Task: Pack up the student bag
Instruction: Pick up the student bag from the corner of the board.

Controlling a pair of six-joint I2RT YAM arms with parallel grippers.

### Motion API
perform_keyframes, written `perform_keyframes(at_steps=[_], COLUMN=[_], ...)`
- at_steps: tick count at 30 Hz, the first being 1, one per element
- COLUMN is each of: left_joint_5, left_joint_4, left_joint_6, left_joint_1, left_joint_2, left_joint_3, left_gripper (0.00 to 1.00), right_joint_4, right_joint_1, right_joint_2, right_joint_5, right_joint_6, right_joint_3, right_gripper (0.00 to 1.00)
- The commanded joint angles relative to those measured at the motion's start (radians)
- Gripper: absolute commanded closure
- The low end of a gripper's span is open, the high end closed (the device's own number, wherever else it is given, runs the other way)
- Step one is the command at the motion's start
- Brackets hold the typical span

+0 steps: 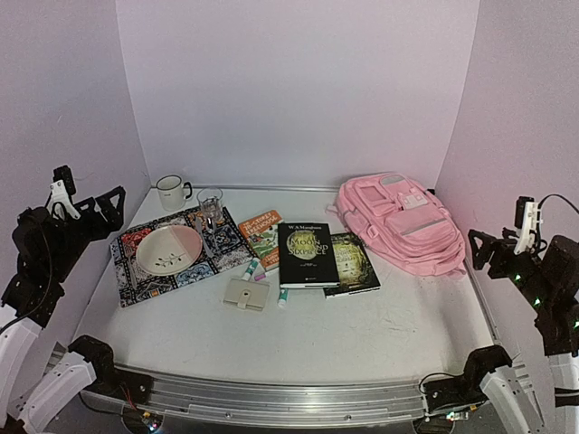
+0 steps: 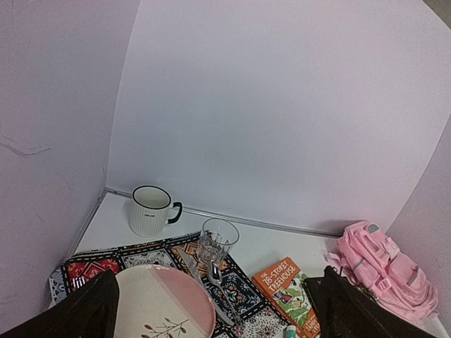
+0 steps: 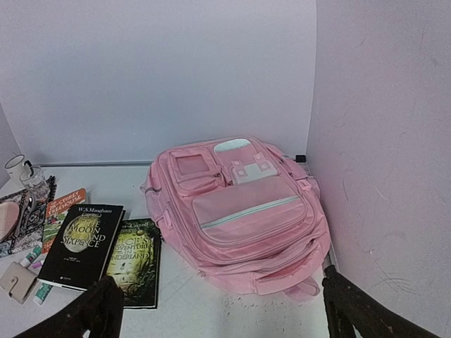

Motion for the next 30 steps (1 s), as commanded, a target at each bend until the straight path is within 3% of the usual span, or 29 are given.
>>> perform_keyframes(at_steps=[1, 8, 16, 20, 27, 30], left_joint_5=[0.004, 0.033, 0.147, 0.183, 0.199, 0.222], left_joint_4=[0.040, 0.115, 0.151, 0.150, 0.151, 0.150], left_joint_6=[-0.015, -0.036, 0.005, -0.002, -0.022, -0.020], left_joint_1=[0.004, 0.004, 0.004, 0.004, 0.004, 0.004], left_joint_2=[0.000, 0.007, 0.066, 0.091, 0.154, 0.198], left_joint_3=[0.010, -0.056, -0.054, -0.057, -0.050, -0.045], left_gripper=[0.01, 0.01, 0.01, 0.01, 0.01, 0.01], right_joint_4=[0.026, 0.014, 0.062, 0.062, 0.048, 0.029], right_joint_1=[-0.003, -0.003, 0.002, 0.047, 0.216, 0.242], right_joint_2=[0.034, 0.208, 0.598, 0.785, 1.164, 1.275], right_joint_5=[-0.061, -0.194, -0.251, -0.118, 0.268, 0.351], right_joint_6=[0.007, -0.015, -0.095, -0.124, -0.222, -0.253], right_joint_3=[0.048, 0.134, 0.220, 0.279, 0.409, 0.460], right_gripper=[0.02, 0.02, 0.02, 0.02, 0.02, 0.02])
